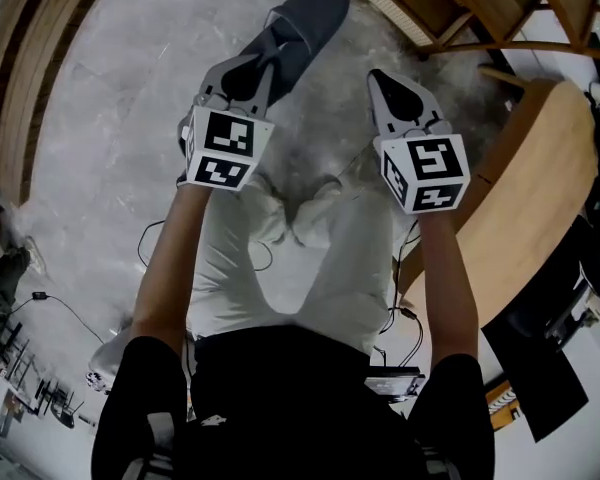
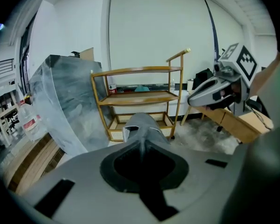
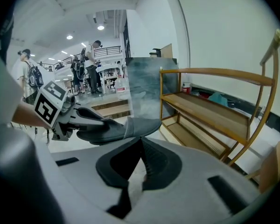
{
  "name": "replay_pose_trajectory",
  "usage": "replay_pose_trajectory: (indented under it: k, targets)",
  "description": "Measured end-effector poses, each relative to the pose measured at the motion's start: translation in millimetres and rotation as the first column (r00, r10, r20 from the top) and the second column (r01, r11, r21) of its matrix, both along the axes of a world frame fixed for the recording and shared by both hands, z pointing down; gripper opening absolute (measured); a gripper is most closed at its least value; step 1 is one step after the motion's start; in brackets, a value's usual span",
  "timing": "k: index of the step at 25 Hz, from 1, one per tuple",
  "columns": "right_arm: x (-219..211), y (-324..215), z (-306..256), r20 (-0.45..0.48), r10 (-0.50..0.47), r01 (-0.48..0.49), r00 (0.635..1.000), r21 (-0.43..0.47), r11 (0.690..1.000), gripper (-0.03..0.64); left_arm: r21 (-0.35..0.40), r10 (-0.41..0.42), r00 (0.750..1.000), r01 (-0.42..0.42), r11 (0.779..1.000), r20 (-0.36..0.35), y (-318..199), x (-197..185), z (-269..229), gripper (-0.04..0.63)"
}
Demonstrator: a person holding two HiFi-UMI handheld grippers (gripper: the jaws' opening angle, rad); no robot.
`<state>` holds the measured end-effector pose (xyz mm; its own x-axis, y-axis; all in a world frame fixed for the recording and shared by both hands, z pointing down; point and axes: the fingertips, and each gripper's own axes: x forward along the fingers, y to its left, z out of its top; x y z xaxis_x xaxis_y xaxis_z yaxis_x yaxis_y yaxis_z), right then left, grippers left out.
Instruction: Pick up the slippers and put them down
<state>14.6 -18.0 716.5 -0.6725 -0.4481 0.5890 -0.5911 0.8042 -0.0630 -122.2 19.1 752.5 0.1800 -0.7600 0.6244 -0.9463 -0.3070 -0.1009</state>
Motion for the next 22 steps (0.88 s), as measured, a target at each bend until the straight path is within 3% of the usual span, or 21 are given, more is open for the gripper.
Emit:
replay_pose_trajectory:
  k: [10,18,22]
  targets:
    - [7,-14,98,0.015,0.014,-0.014,1.0,-0.009,1.0,-0.002,-0.004,0.012,1.0,-0.012,1.0,-0.023,-12,23,97,0.023]
    - [21,-40,161,-0.006,0.024,-0.024,1.0,0.036,0.999,-0.002,0.025,0.062,0.998,-0.062,0.998,0.021,-36,44,173,0.023]
    - [28,-48,186,-0.01,0.019,-0.018,1.0,0.06,0.998,-0.002,0.038,0.045,0.999,-0.044,0.998,-0.017,-43,53,204,0.023]
